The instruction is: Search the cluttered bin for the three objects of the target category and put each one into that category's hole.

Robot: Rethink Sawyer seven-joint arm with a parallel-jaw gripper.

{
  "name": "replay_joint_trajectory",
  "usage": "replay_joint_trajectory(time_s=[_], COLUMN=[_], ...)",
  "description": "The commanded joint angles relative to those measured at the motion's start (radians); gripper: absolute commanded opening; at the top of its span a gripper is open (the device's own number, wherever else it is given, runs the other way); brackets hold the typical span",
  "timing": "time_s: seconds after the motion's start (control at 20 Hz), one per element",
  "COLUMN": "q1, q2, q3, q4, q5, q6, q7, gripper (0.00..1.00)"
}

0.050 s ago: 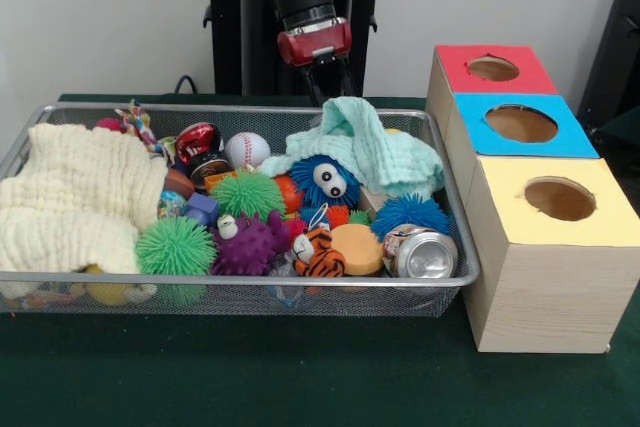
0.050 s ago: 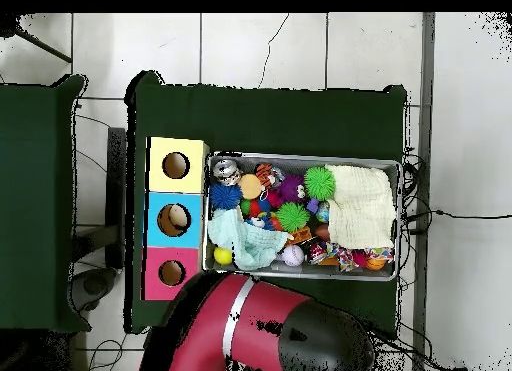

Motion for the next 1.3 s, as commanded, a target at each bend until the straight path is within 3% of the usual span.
replay_joint_trajectory(time_s=[0.05,0.7,0.95,1.3], q1=[0.000,-0.003,0.032,0.058], q2=[0.116,0.153,0.194,0.223], q3=[0.025,0.021,0.042,0.056], q4=[-0.076,-0.111,-0.119,-0.144], q5=[0.044,0.064,0.200,0.250], q6=[-0.003,-0.048,-0.132,-0.166], q7=[-0.011,-0.004,-0.032,0.004], gripper=[1.00,1.00,1.00,1.00])
